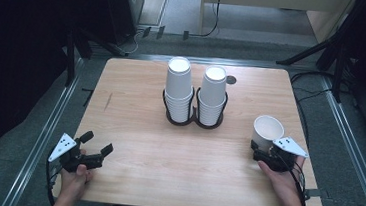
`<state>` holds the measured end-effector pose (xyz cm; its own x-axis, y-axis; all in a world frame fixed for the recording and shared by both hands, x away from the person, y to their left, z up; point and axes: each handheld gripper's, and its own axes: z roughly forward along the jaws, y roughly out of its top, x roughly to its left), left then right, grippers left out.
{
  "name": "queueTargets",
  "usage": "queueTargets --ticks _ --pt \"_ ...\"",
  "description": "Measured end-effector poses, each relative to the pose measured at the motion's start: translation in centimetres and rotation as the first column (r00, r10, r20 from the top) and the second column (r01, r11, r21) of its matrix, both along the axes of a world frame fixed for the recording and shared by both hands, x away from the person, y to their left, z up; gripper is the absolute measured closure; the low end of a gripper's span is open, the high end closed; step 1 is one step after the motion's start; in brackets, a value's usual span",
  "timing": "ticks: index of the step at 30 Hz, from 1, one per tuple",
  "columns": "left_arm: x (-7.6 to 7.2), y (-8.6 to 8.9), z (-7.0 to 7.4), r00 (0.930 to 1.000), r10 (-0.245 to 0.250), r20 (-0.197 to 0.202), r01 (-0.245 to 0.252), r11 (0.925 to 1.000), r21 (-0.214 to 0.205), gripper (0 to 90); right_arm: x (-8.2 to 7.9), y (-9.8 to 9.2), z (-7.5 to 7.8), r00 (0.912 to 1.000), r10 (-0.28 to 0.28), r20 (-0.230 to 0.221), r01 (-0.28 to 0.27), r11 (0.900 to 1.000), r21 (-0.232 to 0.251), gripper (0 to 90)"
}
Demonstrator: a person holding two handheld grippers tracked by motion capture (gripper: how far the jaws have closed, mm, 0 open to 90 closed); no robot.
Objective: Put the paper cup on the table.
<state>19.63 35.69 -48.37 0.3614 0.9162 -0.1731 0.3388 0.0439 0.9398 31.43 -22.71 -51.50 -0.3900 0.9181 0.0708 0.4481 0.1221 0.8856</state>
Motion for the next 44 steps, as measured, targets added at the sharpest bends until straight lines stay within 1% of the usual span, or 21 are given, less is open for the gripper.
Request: queueTargets --ticks 2,7,8,10,12,13,15,17,20,23,24,25,28,31,32,33,35,37,40,42,44 --pt "0.0 0.0 0.0 1.0 -0.001 0.001 0.001 1.0 0.002 0.0 -0.1 0.0 0.0 1.0 0.006 -0.001 -0.006 0.9999 -0.012 22.0" --pt "0.0 0.0 0.0 1.0 -0.002 0.002 0.002 1.0 0.002 0.0 -0.3 -0.1 0.0 0.9998 0.017 -0.009 -0.017 0.9996 -0.023 20.6" --pt "0.0 0.0 0.0 1.0 -0.003 0.002 0.003 1.0 0.002 0.0 -0.4 0.0 0.0 0.9996 0.028 -0.005 -0.028 0.9993 -0.023 19.6" --pt "0.0 0.0 0.0 1.0 -0.003 0.001 0.003 1.0 0.003 0.0 -0.4 0.1 0.0 0.999 0.044 -0.009 -0.044 0.9989 -0.015 13.8" --pt "0.0 0.0 0.0 1.0 -0.003 0.001 0.003 1.0 0.003 0.0 -0.4 0.2 0.0 0.9989 0.045 -0.012 -0.046 0.9987 -0.024 11.0" --pt "0.0 0.0 0.0 1.0 -0.003 0.001 0.003 1.0 0.004 0.0 -0.5 0.3 0.0 0.9987 0.05 -0.013 -0.05 0.9986 -0.017 7.7" --pt "0.0 0.0 0.0 1.0 -0.002 0.001 0.002 1.0 0.001 0.0 -0.6 0.2 0.0 0.9979 0.065 -0.008 -0.065 0.9978 -0.012 4.4" --pt "0.0 0.0 0.0 1.0 -0.001 0.001 0.001 1.0 -0.002 0.0 -0.8 0.1 0.2 0.9969 0.079 -0.001 -0.079 0.9969 0.008 1.2" --pt "0.0 0.0 0.0 1.0 0.001 0.002 -0.001 1.0 -0.004 0.0 -1.3 -0.3 0.5 0.9963 0.082 0.025 -0.083 0.9963 0.023 0.0" --pt "-0.1 0.0 0.0 1.0 0.003 0.001 -0.003 1.0 -0.003 0.0 -1.8 -0.9 0.8 0.9964 0.062 0.058 -0.064 0.9974 0.032 0.0" --pt "-0.1 0.0 0.0 1.0 0.004 0.002 -0.004 1.0 -0.004 0.0 -2.1 -1.2 1.0 0.9961 0.047 0.074 -0.051 0.9978 0.044 0.0" --pt "-0.1 0.0 0.0 1.0 0.005 0.002 -0.005 1.0 -0.002 0.0 -2.3 -1.6 1.1 0.9961 0.036 0.081 -0.041 0.9974 0.059 0.0" --pt "-0.2 0.0 0.1 0.9999 0.013 0.002 -0.013 0.9999 0.0 0.0 -3.0 -2.8 1.4 0.9937 0.011 0.112 -0.02 0.9965 0.081 0.0" --pt "-0.4 0.0 0.2 0.9998 0.018 0.003 -0.018 0.9998 0.009 0.0 -3.9 -4.3 1.5 0.9915 -0.02 0.128 0.006 0.9944 0.105 0.0" --pt "-0.4 0.0 0.2 0.9998 0.019 0.003 -0.019 0.9997 0.012 0.0 -4.3 -5.2 1.4 0.9917 -0.035 0.124 0.019 0.9917 0.127 0.0" --pt "-0.4 0.0 0.2 0.9998 0.02 0.003 -0.02 0.9997 0.013 0.0 -4.7 -5.8 1.3 0.9909 -0.051 0.124 0.033 0.9898 0.138 0.0" --pt "-0.3 0.0 0.2 0.9997 0.022 0.0 -0.022 0.9996 0.015 0.0 -5.2 -7.0 1.1 0.9897 -0.082 0.118 0.064 0.9865 0.151 0.0" --pt "-0.3 -0.1 0.1 0.9998 0.021 0.001 -0.021 0.9996 0.021 0.0 -5.8 -8.0 0.9 0.9891 -0.098 0.11 0.079 0.9832 0.165 0.0" --pt "-0.3 -0.2 0.1 0.9998 0.021 -0.002 -0.021 0.9995 0.025 0.0 -6.2 -8.8 0.7 0.9868 -0.12 0.109 0.099 0.9788 0.179 0.0" --pt "-0.2 -0.2 0.1 0.9996 0.026 -0.003 -0.026 0.9994 0.021 0.0 -6.2 -8.9 0.6 0.9859 -0.13 0.105 0.108 0.9746 0.196 0.0" --pt "-0.2 -0.1 0.1 0.9996 0.03 -0.004 -0.03 0.9994 0.016 0.0 -6.2 -8.8 0.6 0.9852 -0.133 0.108 0.11 0.974 0.198 0.0"
